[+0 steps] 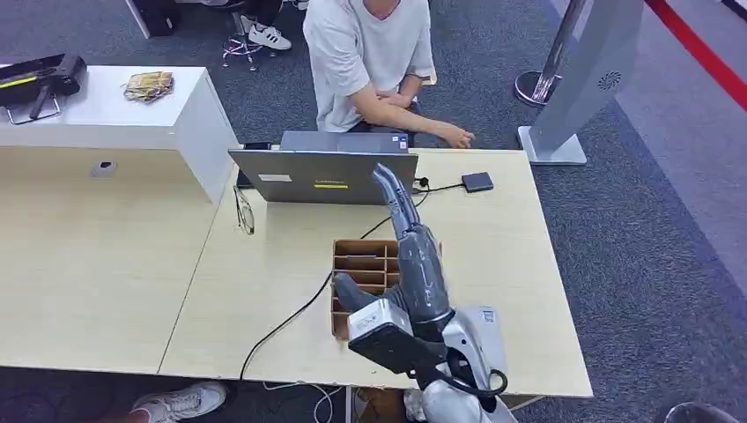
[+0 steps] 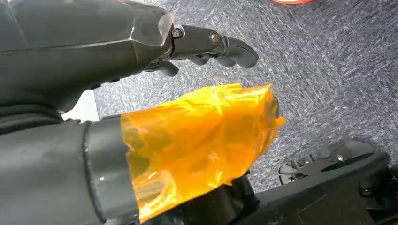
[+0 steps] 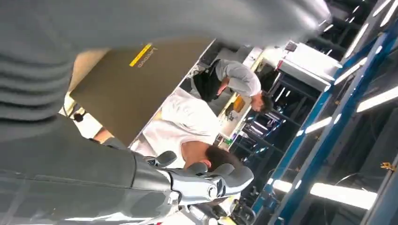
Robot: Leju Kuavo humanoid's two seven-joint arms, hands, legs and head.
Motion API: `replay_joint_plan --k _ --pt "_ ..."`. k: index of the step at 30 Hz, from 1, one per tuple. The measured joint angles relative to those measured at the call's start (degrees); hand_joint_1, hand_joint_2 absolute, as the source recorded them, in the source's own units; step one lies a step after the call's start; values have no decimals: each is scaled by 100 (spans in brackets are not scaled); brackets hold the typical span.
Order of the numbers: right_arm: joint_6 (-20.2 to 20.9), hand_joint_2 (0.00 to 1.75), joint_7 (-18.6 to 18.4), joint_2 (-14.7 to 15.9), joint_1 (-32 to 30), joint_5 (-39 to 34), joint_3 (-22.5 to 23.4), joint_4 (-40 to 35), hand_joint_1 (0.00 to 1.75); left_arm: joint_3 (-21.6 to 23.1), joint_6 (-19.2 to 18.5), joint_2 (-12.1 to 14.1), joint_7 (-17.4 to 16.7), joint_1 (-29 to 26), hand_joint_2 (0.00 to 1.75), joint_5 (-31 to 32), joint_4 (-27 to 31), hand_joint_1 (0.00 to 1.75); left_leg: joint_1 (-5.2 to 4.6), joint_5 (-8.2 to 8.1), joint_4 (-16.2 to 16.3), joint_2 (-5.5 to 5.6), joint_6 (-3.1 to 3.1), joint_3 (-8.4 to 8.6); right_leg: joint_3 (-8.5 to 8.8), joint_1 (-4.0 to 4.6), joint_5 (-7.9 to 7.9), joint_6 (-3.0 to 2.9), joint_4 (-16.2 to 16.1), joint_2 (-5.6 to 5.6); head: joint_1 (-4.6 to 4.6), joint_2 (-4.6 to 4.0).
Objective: Pass the card to the sensor for recognition and then transmit it.
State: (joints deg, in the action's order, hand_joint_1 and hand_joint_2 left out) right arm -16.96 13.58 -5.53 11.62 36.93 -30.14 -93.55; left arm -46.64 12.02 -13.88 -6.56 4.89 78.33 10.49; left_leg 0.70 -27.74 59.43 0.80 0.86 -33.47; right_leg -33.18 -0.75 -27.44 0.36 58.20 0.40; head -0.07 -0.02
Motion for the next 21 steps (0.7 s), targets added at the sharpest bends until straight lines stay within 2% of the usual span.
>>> replay_joint_plan --k 7,21 --pt "-225 175 -22 77 -64 396 26 308 0 0 64 0 13 -11 0 46 0 0 0 0 0 0 0 0 0 0 0 0 0 0 0 0" --pt "-494 175 -387 116 -30 1229 179 1060 0 0 11 0 4 -9 0 138 0 0 0 0 0 1 0 0 0 0 0 0 0 0 0 0"
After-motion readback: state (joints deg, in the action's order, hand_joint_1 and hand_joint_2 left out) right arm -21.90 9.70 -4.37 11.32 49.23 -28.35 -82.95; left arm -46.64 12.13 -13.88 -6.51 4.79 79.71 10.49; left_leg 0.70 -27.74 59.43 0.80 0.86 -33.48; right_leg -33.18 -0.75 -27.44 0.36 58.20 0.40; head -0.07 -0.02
